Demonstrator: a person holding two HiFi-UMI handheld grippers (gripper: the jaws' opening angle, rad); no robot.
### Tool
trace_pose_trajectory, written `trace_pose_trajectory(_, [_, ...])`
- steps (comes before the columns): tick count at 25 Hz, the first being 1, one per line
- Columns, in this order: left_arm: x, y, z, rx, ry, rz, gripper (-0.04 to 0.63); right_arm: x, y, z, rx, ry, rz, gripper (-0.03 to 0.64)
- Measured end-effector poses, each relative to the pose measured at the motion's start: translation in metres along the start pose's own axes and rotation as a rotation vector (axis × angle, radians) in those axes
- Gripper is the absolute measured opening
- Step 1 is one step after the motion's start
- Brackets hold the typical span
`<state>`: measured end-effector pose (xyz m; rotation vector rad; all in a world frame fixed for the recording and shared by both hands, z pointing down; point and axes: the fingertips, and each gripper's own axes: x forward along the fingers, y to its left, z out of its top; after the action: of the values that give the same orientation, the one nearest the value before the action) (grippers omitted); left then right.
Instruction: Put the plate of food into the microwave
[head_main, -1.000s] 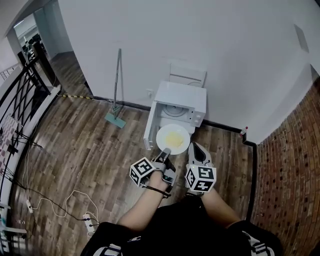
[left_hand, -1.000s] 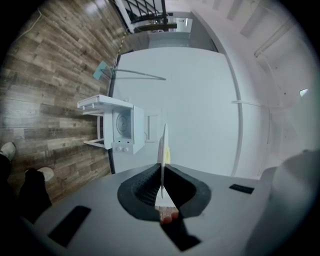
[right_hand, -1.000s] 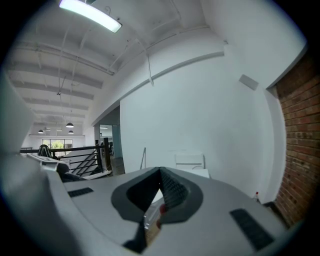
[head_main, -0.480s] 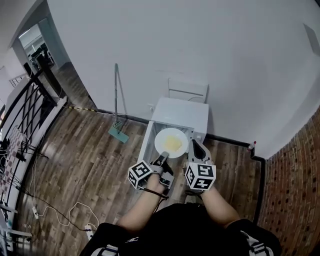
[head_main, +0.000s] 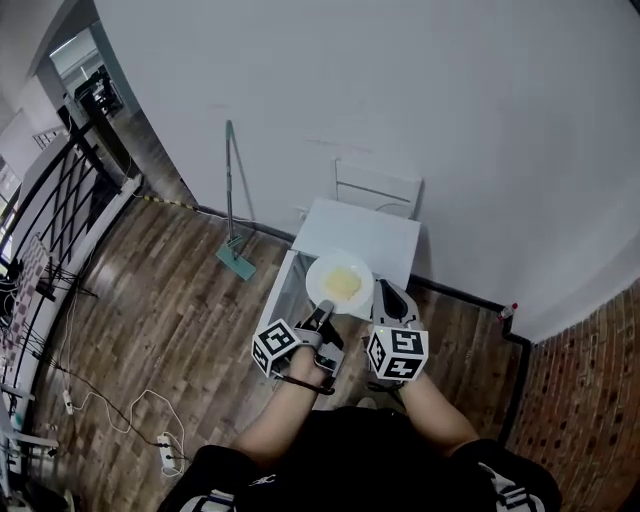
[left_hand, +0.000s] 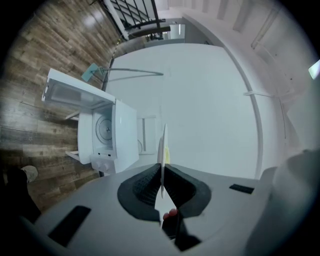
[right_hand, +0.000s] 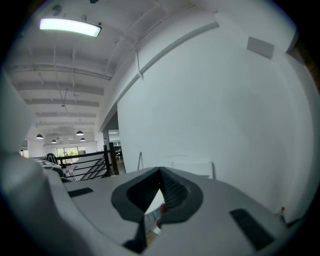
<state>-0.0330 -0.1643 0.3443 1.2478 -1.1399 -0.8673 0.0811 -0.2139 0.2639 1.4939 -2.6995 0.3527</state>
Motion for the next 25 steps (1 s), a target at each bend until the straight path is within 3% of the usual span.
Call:
trace_pose_trajectory(10, [0.028, 0.006, 0.027, 0.006, -0.053, 0.013, 0.014, 0.047, -0.010, -0.014, 0.022, 0.050, 0.042, 0.011])
trace_pose_trajectory(18, [0.058, 0.024, 0.072, 0.003, -0.049, -0.004, 0.014, 0.102, -0.003, -0.019, -0.031, 0.081, 0.045, 0.011])
trace_pose_trajectory(25, [0.059, 0.056, 0.079, 0.000, -0.062, 0.002, 0.014, 0.123, 0.013, -0.046, -0.046, 0.124, 0.119, 0.011])
